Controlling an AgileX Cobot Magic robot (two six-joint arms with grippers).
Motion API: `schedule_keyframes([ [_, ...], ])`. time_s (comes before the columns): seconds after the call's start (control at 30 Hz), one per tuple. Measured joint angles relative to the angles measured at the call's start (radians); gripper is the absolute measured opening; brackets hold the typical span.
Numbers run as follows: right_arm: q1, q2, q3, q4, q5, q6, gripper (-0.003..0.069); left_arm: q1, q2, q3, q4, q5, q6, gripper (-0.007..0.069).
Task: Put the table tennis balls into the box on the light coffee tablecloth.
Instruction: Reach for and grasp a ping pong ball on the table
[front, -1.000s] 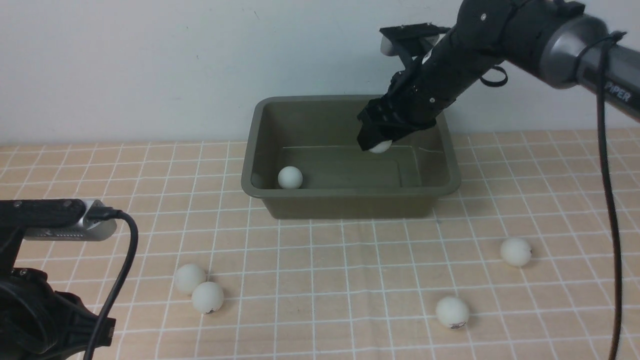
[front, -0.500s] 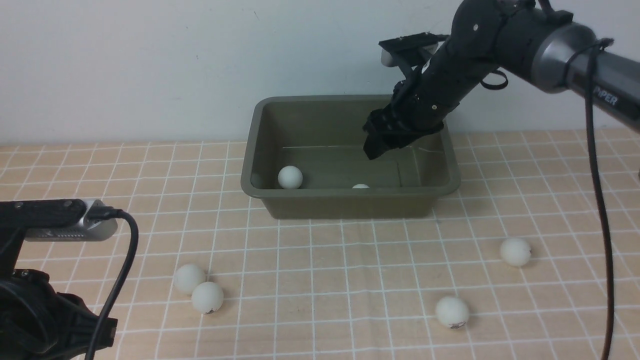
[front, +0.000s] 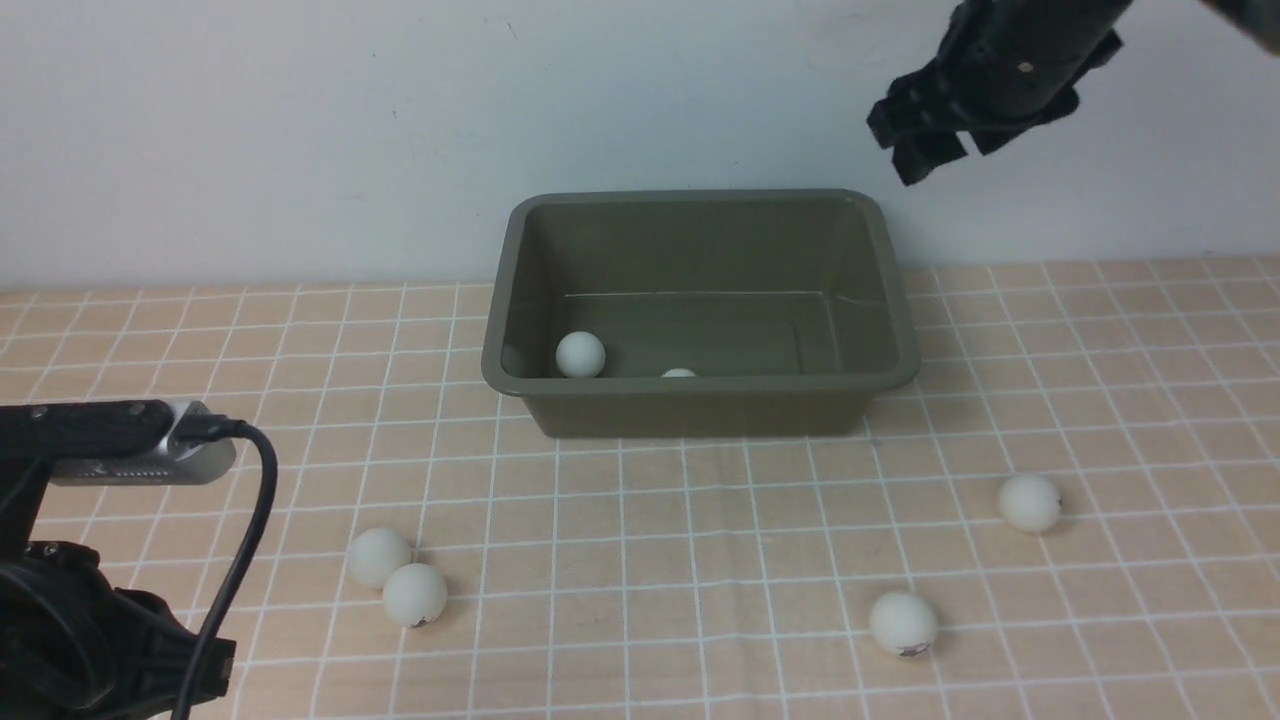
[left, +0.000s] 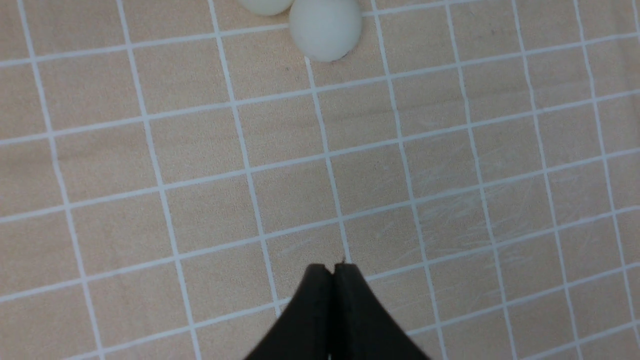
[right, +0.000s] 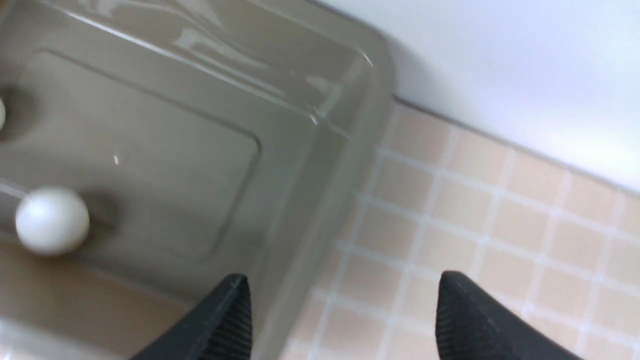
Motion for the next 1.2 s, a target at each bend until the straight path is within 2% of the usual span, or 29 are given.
schedule_keyframes([
  [0.3, -0.031, -0.247, 0.444, -0.014, -0.004, 0.033, 0.0454, 0.0, 0.0, 0.0, -0.002, 0.003, 0.0, -0.0069],
  [0.57, -0.031, -0.278, 0.802, -0.042, -0.298, 0.086, 0.0454, 0.0, 0.0, 0.0, -0.002, 0.008, 0.002, -0.0069],
  [0.8, -0.031, -0.215, 0.883, -0.118, -0.449, 0.156, 0.0454, 0.0, 0.0, 0.0, -0.002, 0.026, 0.003, -0.0069],
  [1.2, -0.056, -0.133, 0.883, -0.127, -0.47, 0.175, 0.0454, 0.0, 0.0, 0.0, -0.002, 0.035, 0.003, -0.0069],
])
